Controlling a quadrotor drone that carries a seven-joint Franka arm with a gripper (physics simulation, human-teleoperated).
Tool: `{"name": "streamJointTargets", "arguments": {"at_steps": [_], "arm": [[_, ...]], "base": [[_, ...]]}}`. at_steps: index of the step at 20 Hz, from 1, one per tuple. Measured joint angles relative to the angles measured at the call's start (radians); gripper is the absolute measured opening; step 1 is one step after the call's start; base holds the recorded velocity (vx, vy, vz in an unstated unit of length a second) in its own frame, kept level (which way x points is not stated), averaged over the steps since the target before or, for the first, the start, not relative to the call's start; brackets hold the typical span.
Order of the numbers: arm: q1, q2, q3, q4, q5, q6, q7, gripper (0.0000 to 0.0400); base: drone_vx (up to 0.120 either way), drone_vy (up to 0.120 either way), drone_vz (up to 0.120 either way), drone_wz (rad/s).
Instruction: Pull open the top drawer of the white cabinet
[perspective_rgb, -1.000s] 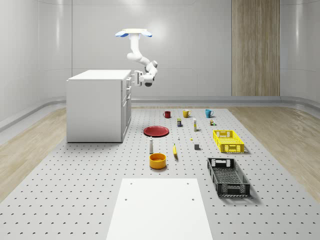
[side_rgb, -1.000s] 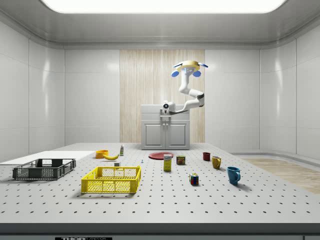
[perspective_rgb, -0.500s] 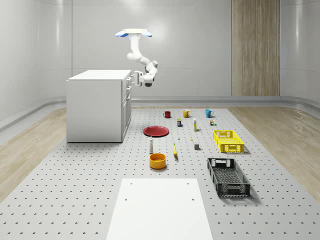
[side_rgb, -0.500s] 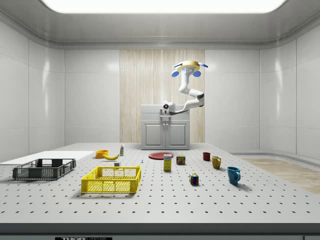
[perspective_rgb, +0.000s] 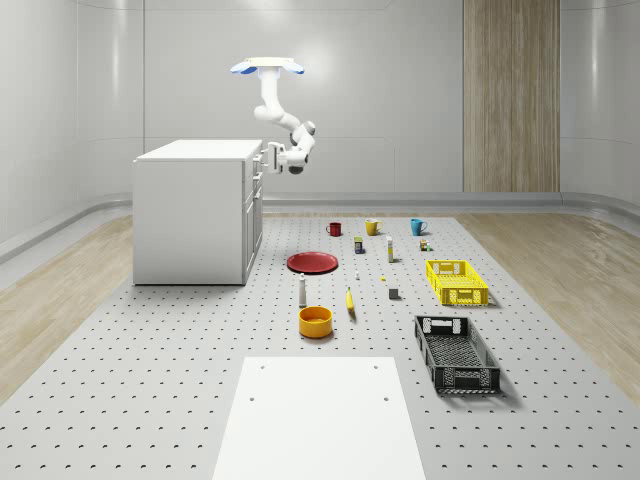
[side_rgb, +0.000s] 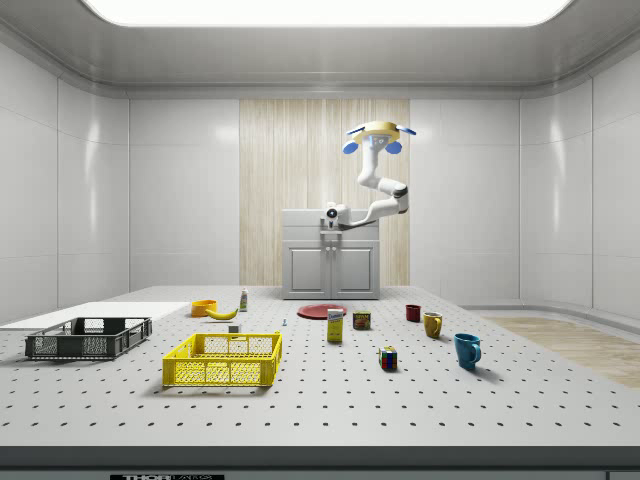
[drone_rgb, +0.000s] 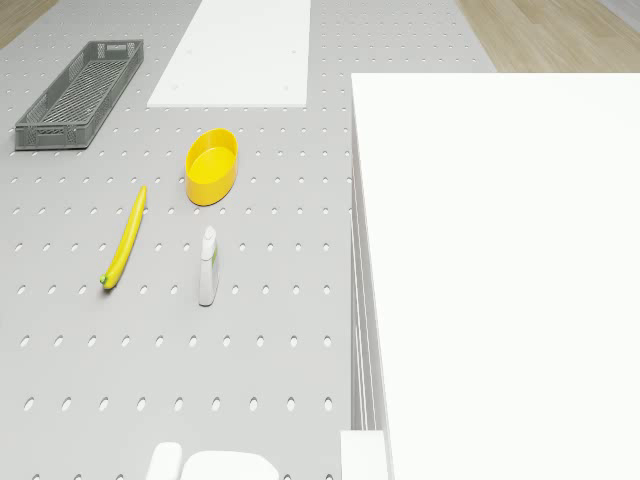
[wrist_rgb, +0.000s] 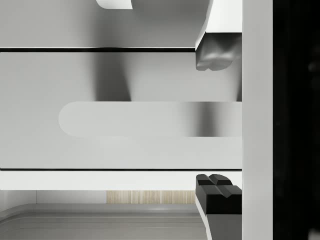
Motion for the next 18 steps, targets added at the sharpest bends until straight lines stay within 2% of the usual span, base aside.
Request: {"name": "streamJointTargets", "arguments": {"at_steps": [16,18], "arm": [[0.007,-0.003,0.015,-0.015,0.01,0.024,-0.001,0.0305],[0.007,-0.003,0.015,-0.015,0.01,0.025,-0.001,0.0226]], "base": [[0.0,0.0,0.0,0.0],[0.0,0.0,0.0,0.0]]}}
